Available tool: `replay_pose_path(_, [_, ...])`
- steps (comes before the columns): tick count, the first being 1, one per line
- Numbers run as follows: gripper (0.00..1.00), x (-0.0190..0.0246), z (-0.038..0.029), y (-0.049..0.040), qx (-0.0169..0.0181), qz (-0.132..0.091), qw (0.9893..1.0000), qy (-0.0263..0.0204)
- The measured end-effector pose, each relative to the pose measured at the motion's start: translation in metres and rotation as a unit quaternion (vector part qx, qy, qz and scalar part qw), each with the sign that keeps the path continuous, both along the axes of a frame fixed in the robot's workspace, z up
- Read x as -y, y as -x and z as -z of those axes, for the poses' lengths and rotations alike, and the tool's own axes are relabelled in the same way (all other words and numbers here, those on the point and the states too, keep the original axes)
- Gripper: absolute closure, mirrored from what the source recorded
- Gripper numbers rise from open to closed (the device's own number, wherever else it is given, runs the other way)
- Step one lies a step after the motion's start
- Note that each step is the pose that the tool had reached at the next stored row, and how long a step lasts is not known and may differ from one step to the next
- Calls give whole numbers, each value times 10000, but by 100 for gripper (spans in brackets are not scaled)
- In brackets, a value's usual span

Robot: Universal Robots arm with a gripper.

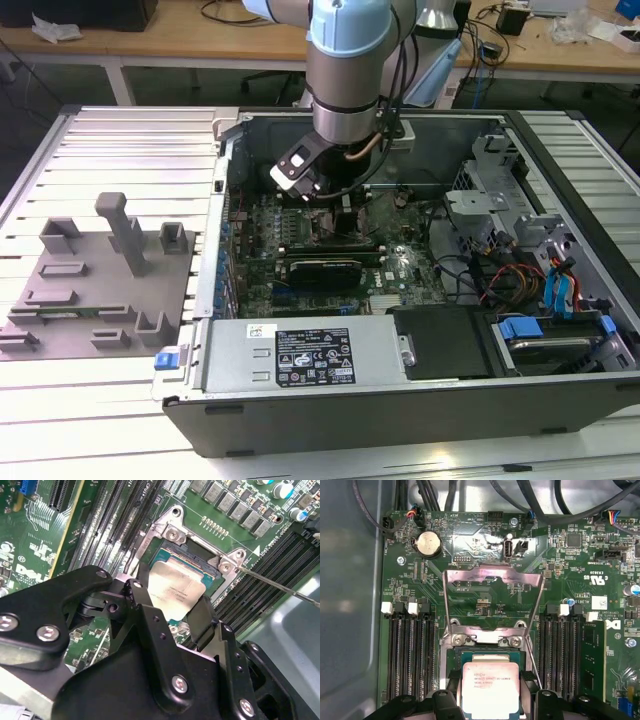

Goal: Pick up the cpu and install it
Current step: 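Place the cpu into insertion slot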

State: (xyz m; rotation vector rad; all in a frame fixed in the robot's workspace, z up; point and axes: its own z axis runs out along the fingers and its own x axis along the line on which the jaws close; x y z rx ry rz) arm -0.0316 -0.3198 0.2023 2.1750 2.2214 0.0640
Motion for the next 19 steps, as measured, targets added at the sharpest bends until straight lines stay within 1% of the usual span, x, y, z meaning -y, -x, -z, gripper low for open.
replay_pose_path(7, [45, -36, 17, 9, 1, -1, 10000, -1])
replay_pose_path(19, [45, -22, 40, 15, 1, 39, 10000, -2])
